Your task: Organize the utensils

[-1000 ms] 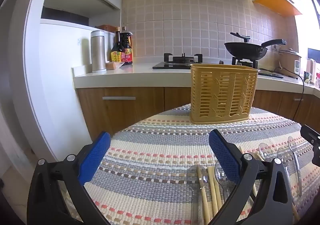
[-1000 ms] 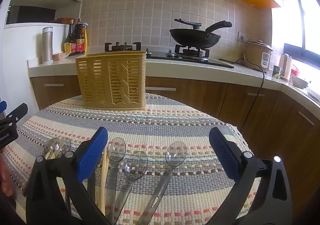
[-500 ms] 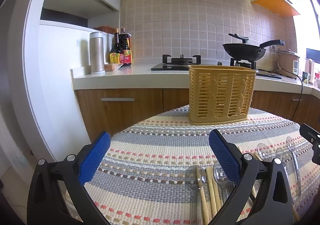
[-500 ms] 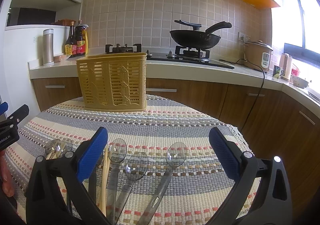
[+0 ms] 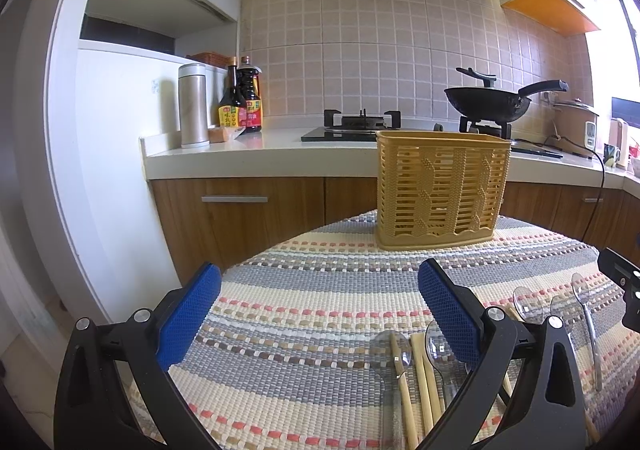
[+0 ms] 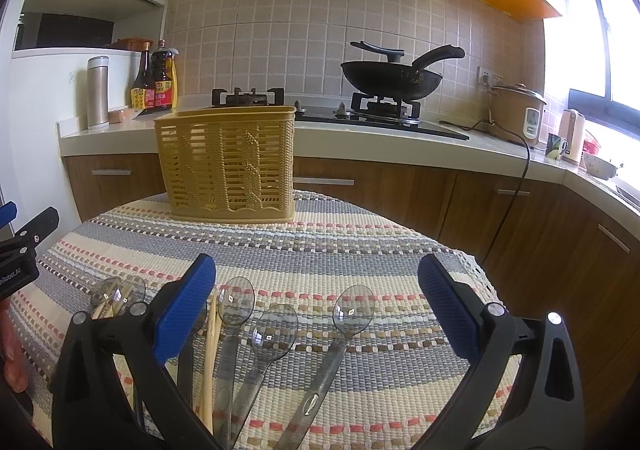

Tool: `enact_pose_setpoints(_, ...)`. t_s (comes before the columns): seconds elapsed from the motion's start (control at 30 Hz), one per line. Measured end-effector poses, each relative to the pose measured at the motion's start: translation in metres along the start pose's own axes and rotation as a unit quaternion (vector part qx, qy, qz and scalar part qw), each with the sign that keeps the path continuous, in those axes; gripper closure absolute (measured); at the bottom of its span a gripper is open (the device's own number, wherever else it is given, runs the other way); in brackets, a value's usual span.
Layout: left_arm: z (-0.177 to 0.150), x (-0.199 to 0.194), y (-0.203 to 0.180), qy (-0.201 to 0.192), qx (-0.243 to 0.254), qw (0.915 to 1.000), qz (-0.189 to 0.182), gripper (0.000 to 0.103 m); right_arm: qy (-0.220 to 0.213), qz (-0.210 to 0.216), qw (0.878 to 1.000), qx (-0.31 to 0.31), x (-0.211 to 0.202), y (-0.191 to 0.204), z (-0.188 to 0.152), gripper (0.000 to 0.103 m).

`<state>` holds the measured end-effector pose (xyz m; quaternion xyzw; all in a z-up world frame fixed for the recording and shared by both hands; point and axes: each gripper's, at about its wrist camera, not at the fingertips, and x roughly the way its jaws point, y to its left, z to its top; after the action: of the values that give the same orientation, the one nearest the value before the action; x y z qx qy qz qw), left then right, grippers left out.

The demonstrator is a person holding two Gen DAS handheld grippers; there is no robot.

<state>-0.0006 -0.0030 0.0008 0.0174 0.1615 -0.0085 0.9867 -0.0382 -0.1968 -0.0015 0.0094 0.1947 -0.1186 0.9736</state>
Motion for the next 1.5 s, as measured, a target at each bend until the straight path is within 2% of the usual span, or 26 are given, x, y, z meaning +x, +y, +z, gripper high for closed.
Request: enact_pose_setpoints(1.5, 0.0008, -0.0019, -0.0039, -0.001, 0.004, 1.0, -0.002, 0.007, -0.001, -0.006, 1.0, -0.007, -0.0008, 0.0005, 0.0003, 0.007)
